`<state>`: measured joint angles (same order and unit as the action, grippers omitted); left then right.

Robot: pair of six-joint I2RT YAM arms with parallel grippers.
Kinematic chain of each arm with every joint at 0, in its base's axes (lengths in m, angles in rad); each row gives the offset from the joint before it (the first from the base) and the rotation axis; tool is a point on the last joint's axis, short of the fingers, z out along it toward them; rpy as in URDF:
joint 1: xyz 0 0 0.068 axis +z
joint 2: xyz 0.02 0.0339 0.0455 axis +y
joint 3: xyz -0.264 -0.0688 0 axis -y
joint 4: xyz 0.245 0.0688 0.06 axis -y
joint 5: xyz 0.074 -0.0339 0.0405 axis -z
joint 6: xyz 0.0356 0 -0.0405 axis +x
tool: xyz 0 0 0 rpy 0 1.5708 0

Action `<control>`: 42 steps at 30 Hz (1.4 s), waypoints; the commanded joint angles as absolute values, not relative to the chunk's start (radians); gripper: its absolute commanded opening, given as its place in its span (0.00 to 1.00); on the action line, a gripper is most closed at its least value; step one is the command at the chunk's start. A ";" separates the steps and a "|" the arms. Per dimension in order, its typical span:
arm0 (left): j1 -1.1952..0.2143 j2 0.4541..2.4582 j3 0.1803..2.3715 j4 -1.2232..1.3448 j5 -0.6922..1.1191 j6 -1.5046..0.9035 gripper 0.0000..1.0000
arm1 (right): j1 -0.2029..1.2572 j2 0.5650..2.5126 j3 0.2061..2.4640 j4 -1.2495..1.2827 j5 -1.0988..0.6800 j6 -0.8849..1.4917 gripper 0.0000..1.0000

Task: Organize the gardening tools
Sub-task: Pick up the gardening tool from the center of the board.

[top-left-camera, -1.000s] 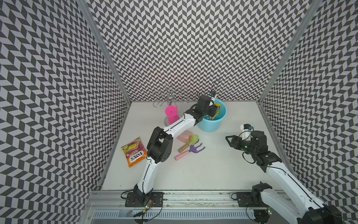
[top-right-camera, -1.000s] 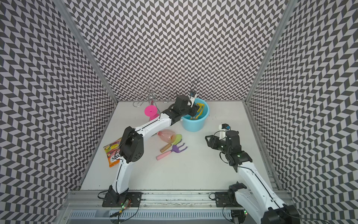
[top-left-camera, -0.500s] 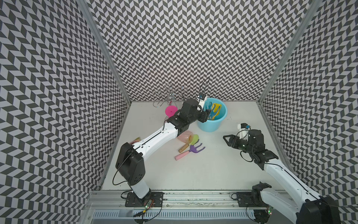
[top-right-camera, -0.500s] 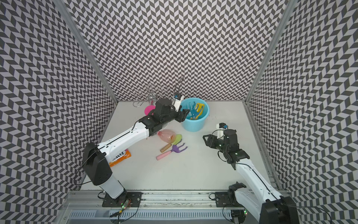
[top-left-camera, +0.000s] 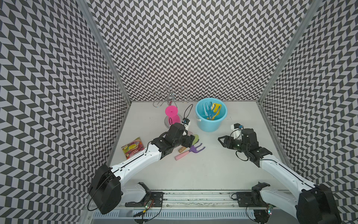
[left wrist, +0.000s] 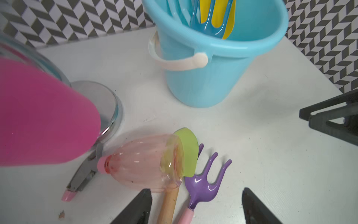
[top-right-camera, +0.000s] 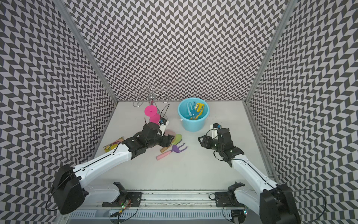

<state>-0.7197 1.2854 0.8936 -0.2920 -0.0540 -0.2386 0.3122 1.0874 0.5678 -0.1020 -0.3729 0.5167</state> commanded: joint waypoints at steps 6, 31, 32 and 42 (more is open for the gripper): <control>-0.723 1.322 0.823 -0.352 0.002 -0.322 0.71 | 0.322 1.107 0.604 -0.055 -0.350 0.502 0.63; -0.753 1.481 0.773 -0.298 0.040 -0.341 0.63 | 0.324 1.114 0.574 -0.047 -0.344 0.498 0.63; -0.753 1.486 0.774 -0.296 0.037 -0.341 0.64 | 0.324 1.114 0.574 -0.045 -0.341 0.499 0.62; -0.760 1.546 0.783 -0.294 0.003 -0.328 0.65 | 0.324 1.115 0.575 -0.041 -0.339 0.497 0.63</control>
<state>-0.7479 1.5299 0.7799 -0.3103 0.0196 -0.3340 0.3183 1.1194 0.5785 -0.0952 -0.3527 0.5125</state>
